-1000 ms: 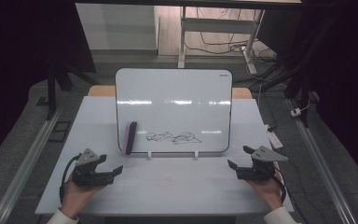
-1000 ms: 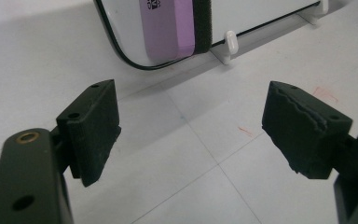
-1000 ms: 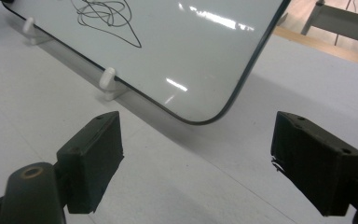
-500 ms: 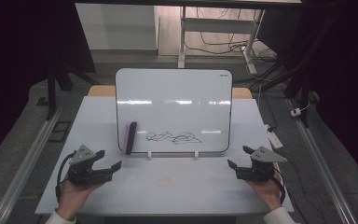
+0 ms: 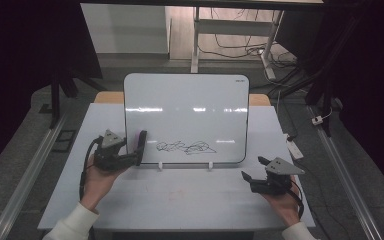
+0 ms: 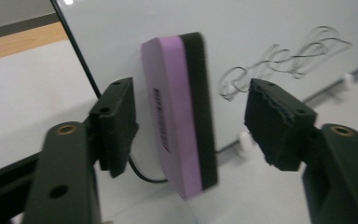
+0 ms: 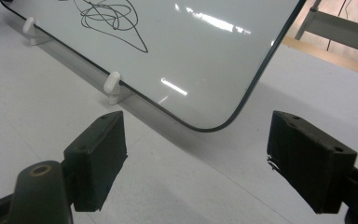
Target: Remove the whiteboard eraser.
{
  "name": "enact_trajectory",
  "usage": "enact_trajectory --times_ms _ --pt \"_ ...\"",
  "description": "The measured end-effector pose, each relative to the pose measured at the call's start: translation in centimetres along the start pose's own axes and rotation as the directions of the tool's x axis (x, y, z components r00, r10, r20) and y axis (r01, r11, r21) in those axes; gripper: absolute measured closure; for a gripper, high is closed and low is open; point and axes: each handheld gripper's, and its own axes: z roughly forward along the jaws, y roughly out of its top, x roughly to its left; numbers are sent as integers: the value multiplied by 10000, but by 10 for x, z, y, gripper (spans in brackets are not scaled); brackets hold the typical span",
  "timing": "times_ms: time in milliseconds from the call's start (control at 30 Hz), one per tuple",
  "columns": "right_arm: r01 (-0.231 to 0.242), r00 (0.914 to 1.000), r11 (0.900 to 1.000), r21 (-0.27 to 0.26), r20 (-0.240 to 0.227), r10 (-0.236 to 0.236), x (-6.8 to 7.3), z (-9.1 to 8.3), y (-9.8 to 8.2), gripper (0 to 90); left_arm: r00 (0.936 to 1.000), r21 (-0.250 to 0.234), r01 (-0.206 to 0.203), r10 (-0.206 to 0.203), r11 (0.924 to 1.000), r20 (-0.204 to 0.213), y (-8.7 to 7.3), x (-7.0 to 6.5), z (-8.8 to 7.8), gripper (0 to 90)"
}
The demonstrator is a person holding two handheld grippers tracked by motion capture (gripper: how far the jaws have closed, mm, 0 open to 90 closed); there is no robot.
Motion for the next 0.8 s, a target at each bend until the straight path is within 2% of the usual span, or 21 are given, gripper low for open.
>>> enact_trajectory --times_ms 67,167,367,400,433,467,567,667,800 --pt "-67 10000 10000 37 20 66 0 0 -1 193 10000 21 -5 5 10000 -45 1 0 3 407" --pt "-47 10000 10000 60 59 47 1 1 -1 194 9992 158 -55 61 9999 -397 3 -3 14 455" --pt "61 9999 9999 129 116 -62 4 2 0 197 9980 243 43 -27 9997 -626 2 -5 23 514" --pt "87 9999 9998 176 118 -89 5 3 0 198 9973 209 40 -25 9998 -731 1 -8 24 562" --pt "74 9999 9998 200 102 -76 5 3 0 198 9973 209 40 -25 9998 -731 1 -8 24 571" --pt "68 9999 9997 219 108 -71 5 3 0 199 9954 198 6 13 9998 -955 1 -10 25 579" --pt "56 9999 9997 234 109 -59 6 4 0 202 9943 169 138 -119 9998 -1061 1 -12 25 595" --pt "115 9999 9997 216 103 -118 7 4 0 203 9928 176 83 -62 9998 -1194 0 -14 24 611" --pt "149 9998 9997 193 107 -151 9 3 2 205 9928 164 143 -123 9998 -1189 0 -13 23 627"
